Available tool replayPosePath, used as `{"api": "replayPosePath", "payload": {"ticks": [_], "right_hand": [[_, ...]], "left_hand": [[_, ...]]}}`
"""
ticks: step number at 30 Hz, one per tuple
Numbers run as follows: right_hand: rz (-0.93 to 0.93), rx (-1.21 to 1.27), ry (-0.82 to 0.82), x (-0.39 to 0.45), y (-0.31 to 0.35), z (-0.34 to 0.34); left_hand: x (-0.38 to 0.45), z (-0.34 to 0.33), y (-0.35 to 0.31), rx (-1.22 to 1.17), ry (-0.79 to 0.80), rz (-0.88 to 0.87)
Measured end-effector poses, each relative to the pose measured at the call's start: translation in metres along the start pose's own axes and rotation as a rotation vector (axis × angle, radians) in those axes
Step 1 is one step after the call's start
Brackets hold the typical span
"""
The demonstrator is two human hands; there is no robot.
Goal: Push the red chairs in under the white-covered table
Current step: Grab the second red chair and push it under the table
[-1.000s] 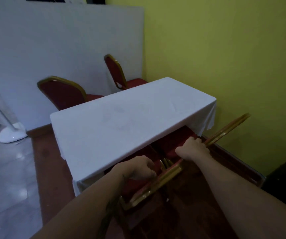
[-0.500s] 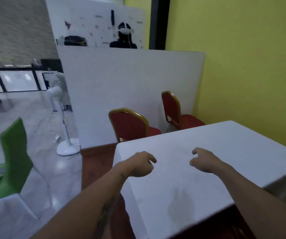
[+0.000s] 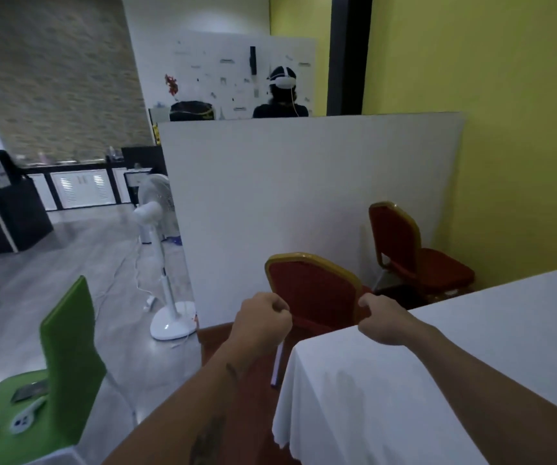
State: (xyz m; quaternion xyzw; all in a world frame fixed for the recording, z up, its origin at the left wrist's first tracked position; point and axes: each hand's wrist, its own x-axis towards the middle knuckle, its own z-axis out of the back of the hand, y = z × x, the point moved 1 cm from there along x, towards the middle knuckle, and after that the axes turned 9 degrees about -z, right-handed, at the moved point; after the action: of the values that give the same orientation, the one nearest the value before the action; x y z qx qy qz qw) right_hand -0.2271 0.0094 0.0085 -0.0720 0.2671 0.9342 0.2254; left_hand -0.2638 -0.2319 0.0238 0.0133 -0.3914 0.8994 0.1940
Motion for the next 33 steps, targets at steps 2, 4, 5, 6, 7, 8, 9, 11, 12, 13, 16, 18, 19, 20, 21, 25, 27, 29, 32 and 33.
{"api": "replayPosePath", "payload": {"ticks": [2,4,5,6,7,8,9,11,12,13,16,18,19,20,21,25,27,29,32,33], "right_hand": [[0.000,-0.008,-0.003,0.040,0.012,-0.003],[-0.005,-0.011,-0.001,0.084,0.021,-0.007],[-0.010,-0.017,-0.001,0.106,0.026,-0.007],[-0.019,-0.023,-0.001,0.127,0.032,-0.007],[-0.031,-0.026,0.003,0.148,0.036,-0.007],[-0.039,-0.033,0.010,0.168,0.039,-0.006],[-0.044,-0.046,0.017,0.186,0.043,-0.004],[-0.065,-0.074,0.022,0.219,0.050,0.000],[-0.076,-0.089,0.028,0.231,0.053,0.001],[-0.090,-0.101,0.032,0.243,0.055,0.002],[-0.160,-0.124,0.034,0.275,0.058,0.003],[-0.229,-0.135,0.045,0.292,0.060,0.002],[-0.266,-0.135,0.049,0.299,0.061,0.000],[-0.301,-0.134,0.048,0.307,0.062,-0.002],[-0.334,-0.134,0.044,0.316,0.062,-0.005],[-0.457,-0.122,0.053,0.349,0.070,-0.018],[-0.519,-0.107,0.071,0.362,0.074,-0.027],[-0.564,-0.089,0.095,0.372,0.078,-0.036],[-0.589,-0.079,0.079,0.375,0.078,-0.049],[-0.595,-0.075,0.053,0.373,0.077,-0.054]], "left_hand": [[0.033,0.001,0.014,-0.012,-0.034,0.018],[0.072,-0.002,0.028,-0.019,-0.038,0.032],[0.093,-0.004,0.035,-0.026,-0.032,0.043],[0.115,-0.006,0.043,-0.032,-0.022,0.059],[0.137,-0.008,0.050,-0.037,-0.009,0.073],[0.158,-0.010,0.057,-0.039,0.005,0.086],[0.178,-0.012,0.063,-0.044,0.019,0.097],[0.216,-0.016,0.076,-0.056,0.043,0.127],[0.232,-0.018,0.081,-0.065,0.053,0.143],[0.247,-0.020,0.087,-0.079,0.065,0.161],[0.296,-0.035,0.103,-0.167,0.118,0.221],[0.327,-0.050,0.114,-0.348,0.169,0.320],[0.340,-0.056,0.118,-0.442,0.203,0.380],[0.353,-0.063,0.123,-0.516,0.234,0.439],[0.363,-0.071,0.128,-0.567,0.263,0.503],[0.405,-0.099,0.151,-0.701,0.377,0.715],[0.425,-0.109,0.156,-0.770,0.415,0.785],[0.444,-0.120,0.160,-0.872,0.452,0.834],[0.460,-0.133,0.163,-0.926,0.472,0.882],[0.463,-0.138,0.163,-0.940,0.468,0.895]]}}
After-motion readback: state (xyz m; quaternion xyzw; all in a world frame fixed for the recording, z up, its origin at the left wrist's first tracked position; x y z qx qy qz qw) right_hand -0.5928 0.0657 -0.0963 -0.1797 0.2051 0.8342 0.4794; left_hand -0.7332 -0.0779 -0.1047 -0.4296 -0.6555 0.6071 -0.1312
